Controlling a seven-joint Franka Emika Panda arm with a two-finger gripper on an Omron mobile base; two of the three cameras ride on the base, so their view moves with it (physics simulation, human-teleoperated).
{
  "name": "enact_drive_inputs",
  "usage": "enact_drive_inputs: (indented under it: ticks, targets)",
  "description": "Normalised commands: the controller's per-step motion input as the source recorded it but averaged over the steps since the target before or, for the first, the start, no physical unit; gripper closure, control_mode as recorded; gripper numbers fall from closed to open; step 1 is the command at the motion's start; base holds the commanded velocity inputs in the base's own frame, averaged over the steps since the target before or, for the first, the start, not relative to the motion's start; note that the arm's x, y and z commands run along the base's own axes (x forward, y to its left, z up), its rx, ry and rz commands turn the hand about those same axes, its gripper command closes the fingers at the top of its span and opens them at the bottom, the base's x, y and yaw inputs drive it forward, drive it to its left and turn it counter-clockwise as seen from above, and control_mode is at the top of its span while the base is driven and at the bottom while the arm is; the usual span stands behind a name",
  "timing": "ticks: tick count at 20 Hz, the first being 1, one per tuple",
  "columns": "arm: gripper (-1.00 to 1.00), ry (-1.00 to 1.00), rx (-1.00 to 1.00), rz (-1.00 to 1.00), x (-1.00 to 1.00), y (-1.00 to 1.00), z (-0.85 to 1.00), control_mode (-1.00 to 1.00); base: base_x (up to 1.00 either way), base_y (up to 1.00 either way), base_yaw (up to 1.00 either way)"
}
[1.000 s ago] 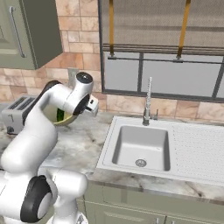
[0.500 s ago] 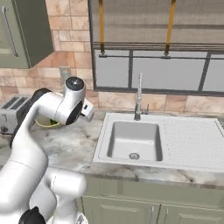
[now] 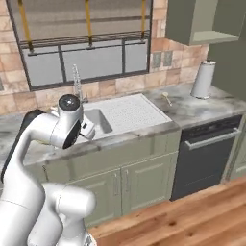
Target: Move the glass cup from next to the sink to the open cabinet. Then, move the bowl with the cucumber to the fridge to clear the area for faucet cleaning.
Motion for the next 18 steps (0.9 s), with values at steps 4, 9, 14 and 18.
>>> enact_drive_inputs:
  ticks: [4, 9, 14, 18]
  targets:
    - [1.0, 0.0, 0.0, 0.0, 0.0, 0.0, 0.0, 1.0, -0.39, 0.0, -0.84]
    - [1.0, 0.0, 0.0, 0.0, 0.0, 0.0, 0.0, 1.0, -0.23, -0.02, -0.82]
    - [1.0, 0.0, 0.0, 0.0, 0.0, 0.0, 0.0, 1.0, -0.03, -0.05, -0.86]
    - [1.0, 0.0, 0.0, 0.0, 0.0, 0.0, 0.0, 1.0, 0.0, 0.0, -0.96]
